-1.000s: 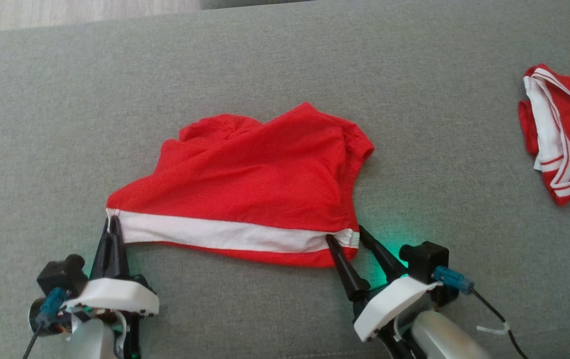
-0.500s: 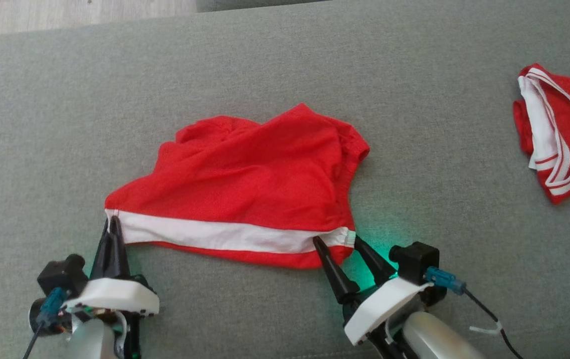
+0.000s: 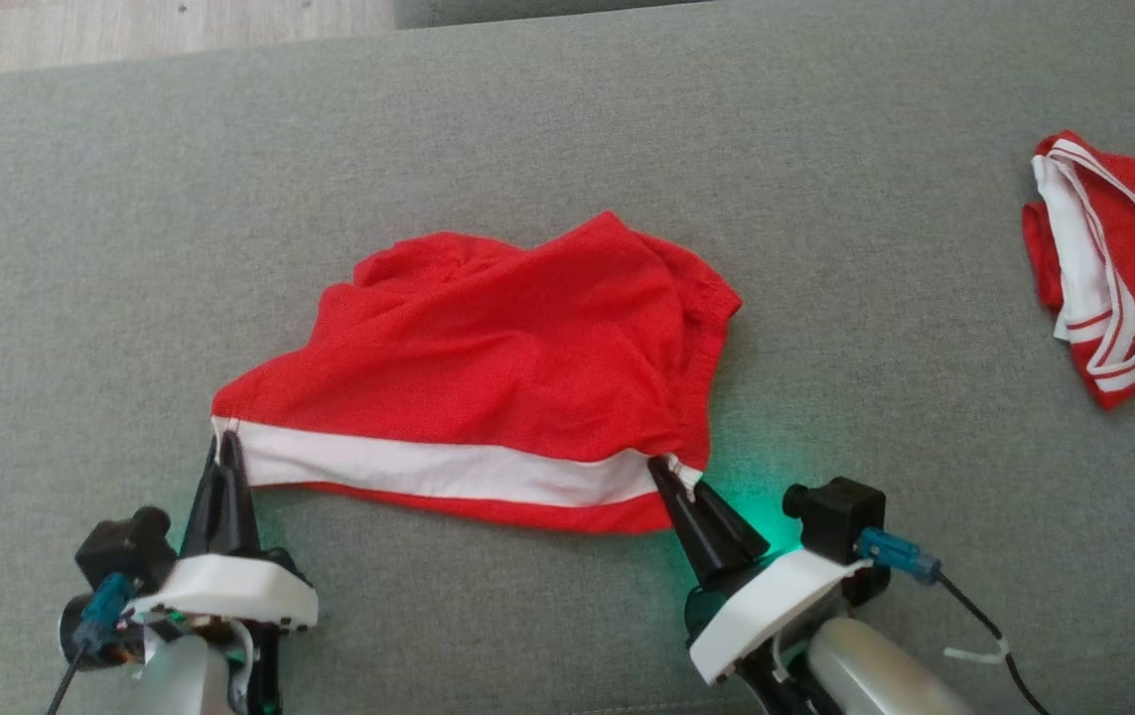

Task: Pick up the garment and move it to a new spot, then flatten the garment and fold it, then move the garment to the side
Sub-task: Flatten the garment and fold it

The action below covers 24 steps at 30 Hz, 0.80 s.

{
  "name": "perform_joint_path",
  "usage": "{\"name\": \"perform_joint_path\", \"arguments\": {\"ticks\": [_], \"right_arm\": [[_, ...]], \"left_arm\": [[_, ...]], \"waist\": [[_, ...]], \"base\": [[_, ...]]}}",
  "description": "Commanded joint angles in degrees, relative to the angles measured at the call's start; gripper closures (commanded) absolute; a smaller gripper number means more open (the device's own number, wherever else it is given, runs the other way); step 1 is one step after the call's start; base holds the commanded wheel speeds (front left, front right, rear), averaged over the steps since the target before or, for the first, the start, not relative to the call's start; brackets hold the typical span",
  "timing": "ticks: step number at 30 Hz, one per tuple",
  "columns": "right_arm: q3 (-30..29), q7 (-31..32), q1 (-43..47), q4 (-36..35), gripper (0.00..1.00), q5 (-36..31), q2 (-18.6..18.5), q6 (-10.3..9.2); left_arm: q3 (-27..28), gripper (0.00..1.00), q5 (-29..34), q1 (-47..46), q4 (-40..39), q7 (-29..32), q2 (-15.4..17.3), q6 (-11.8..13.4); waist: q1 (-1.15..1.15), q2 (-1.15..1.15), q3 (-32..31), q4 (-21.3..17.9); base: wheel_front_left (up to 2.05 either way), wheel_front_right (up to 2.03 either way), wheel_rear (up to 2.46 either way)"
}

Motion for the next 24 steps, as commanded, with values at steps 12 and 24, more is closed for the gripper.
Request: {"name": "perform_joint_path", "arguments": {"ticks": [12,24], "right_arm": [[-6.27,-0.36,-5.18,-10.26,1.00,0.71,-3.19,0.21],[-4.63,1.27,-20.88,-16.40,1.00,5.34,-12.51,0.21]], "left_arm": [[-4.97,1.00,-3.73,-6.21,-11.50,-0.30,5.48,0.10],[-11.69,1.00,-8.81,-21.74,-18.72,4.60,14.49,0.10]], "waist": [[0.00,0.00,-8.15,0.30],[0.00,0.00,-11.84,1.09]], "base": [[0.00,0.00,0.00],[0.00,0.00,0.00]]}}
